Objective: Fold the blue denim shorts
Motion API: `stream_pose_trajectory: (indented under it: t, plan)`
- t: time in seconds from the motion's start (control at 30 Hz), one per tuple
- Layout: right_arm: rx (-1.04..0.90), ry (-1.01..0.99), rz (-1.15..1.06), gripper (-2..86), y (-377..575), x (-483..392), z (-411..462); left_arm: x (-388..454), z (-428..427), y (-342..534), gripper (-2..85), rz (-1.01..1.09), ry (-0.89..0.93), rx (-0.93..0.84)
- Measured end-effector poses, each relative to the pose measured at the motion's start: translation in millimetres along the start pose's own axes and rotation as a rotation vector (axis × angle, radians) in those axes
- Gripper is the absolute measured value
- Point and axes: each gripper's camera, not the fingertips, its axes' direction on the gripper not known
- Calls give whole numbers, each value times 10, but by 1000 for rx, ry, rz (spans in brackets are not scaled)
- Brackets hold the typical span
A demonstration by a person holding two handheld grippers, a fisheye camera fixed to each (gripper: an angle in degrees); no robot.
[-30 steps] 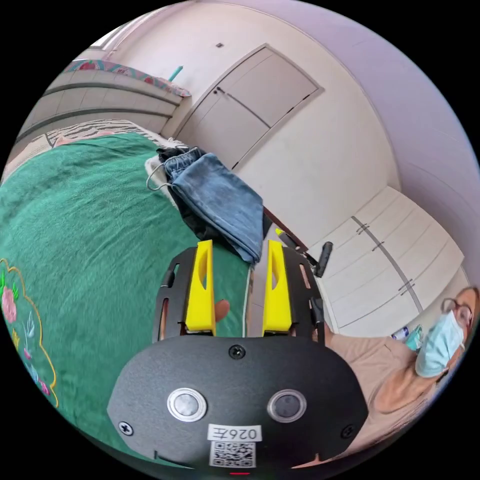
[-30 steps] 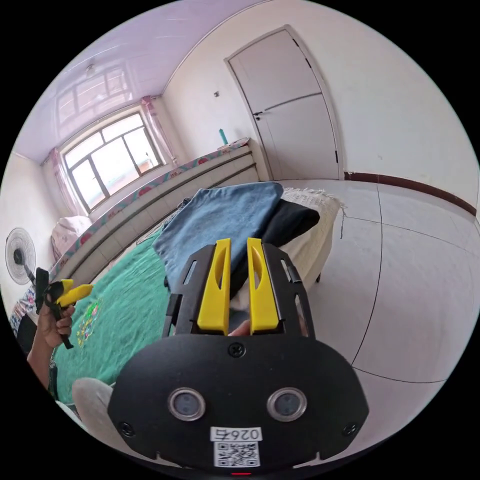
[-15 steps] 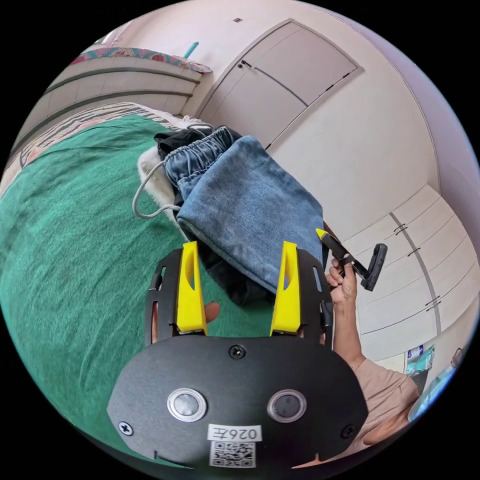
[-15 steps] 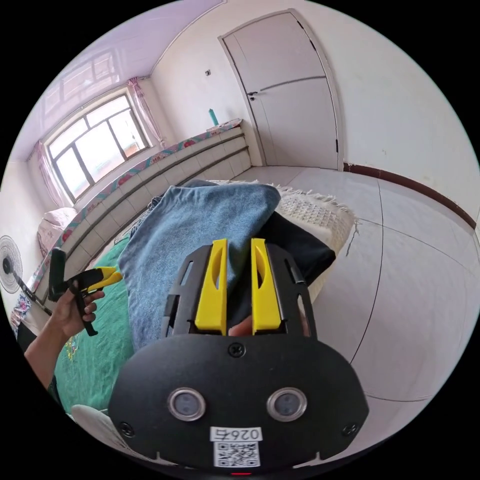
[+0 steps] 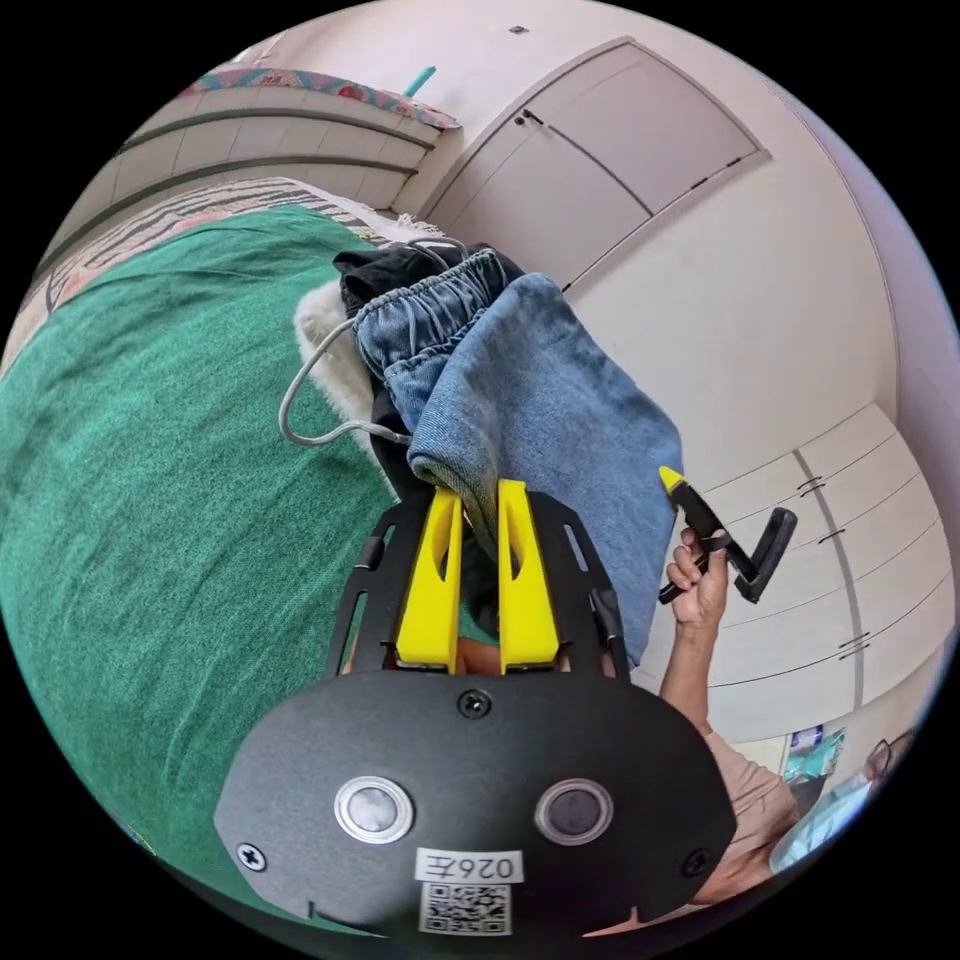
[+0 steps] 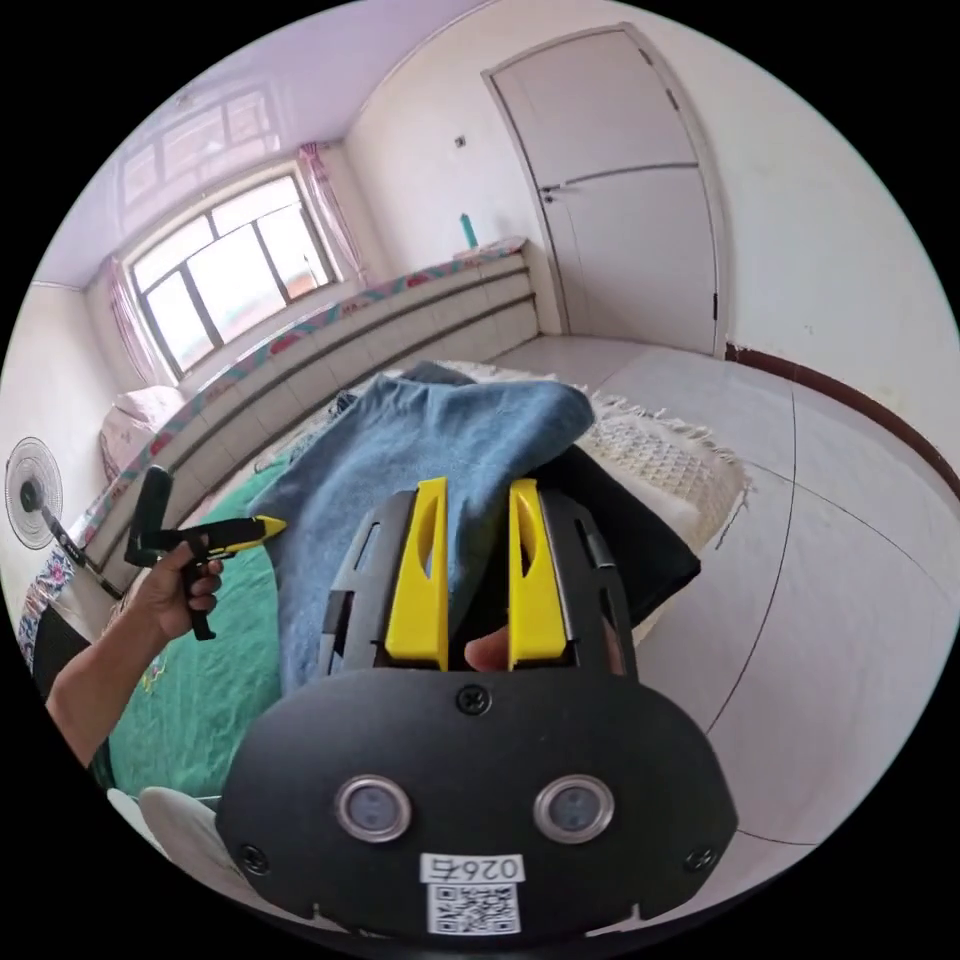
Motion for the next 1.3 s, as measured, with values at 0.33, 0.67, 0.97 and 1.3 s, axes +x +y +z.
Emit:
stream_pose_trajectory:
  t: [0.33,0.67,0.97,1.3]
  plan:
    - [241,-180,-184,-11,151,-1384,-1041,93,-955,830,45,110,271,151]
    - [298,-527,-548,-11,287,-4184,-2281,304,-4087,3333,45,342,257,530]
    - [175,-1072,-774,-11,1208,-7110,-2861,1010,-6602,6763,44,426,-121,888]
    - [-427,-1046,-620,2,2680,-8497,-895,34,-5654,7395,50,240,-76,648]
